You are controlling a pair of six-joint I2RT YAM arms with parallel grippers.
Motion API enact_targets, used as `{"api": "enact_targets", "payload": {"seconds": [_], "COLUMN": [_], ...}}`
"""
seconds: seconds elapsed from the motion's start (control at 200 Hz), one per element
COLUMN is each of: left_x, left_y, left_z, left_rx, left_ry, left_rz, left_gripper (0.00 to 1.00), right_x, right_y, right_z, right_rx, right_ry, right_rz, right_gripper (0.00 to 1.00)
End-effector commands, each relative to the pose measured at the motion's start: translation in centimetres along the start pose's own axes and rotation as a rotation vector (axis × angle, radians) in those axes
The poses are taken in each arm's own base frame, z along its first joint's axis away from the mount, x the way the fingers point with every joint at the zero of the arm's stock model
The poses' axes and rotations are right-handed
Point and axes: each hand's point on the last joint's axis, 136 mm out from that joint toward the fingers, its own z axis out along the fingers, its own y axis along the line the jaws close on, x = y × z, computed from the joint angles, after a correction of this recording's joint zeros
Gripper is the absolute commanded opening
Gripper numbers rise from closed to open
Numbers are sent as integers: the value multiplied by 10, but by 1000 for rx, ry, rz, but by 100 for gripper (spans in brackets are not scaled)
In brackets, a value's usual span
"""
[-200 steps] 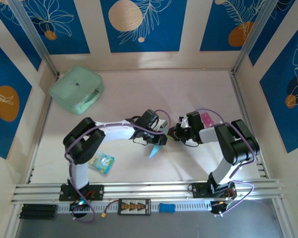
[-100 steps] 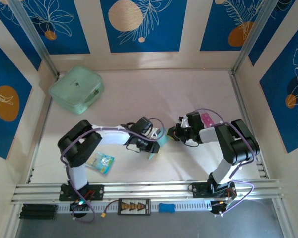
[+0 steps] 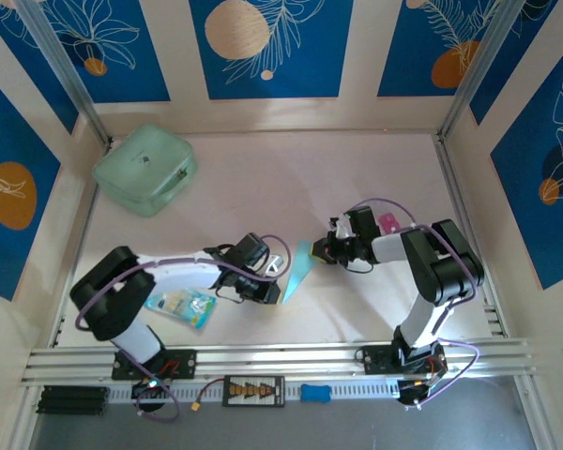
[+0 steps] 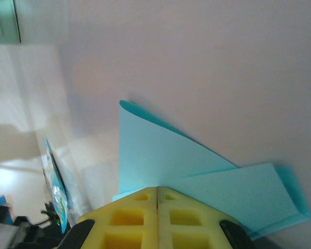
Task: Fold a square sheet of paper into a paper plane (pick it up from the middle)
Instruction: Fold the wing for the fifth time at the center of the table, then turn over a paper plane at the center of the table.
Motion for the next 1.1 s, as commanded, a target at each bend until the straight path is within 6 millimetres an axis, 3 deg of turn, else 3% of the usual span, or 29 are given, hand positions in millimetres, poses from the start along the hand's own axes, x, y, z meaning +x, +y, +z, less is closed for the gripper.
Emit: {"api": "enact_targets", "payload": {"seconds": [0.0,0.16,0.25,0.385,0.565,0.815,1.095], "left_x": [-18,-35,-45,-61,-75,-79,-78], "left_y": [2,19,14,6,8,8,6], "left_z": [-20,-29,-25,-14,3,15,23], "left_rx": [-43,-55,19,70,66,74,96], "left_ry": [-106,-171,-168,-145,-115,-78,-43], "left_rz": [1,-89,-116,-113,-115,-111,-107], "left_gripper": [13,15,20,25,26,26,27], "right_x": [15,16,11,10,30,52,61], "right_y": [20,43,52,42,31,26,19], "right_z": [8,7,-6,-27,-39,-39,-31], "right_rx": [-55,-97,-75,45,68,75,90], "right_ry": [113,130,78,-18,-59,-63,-45], "right_rz": [-131,-207,-215,-126,-32,12,30], "right_gripper": [6,7,9,17,22,23,23]}}
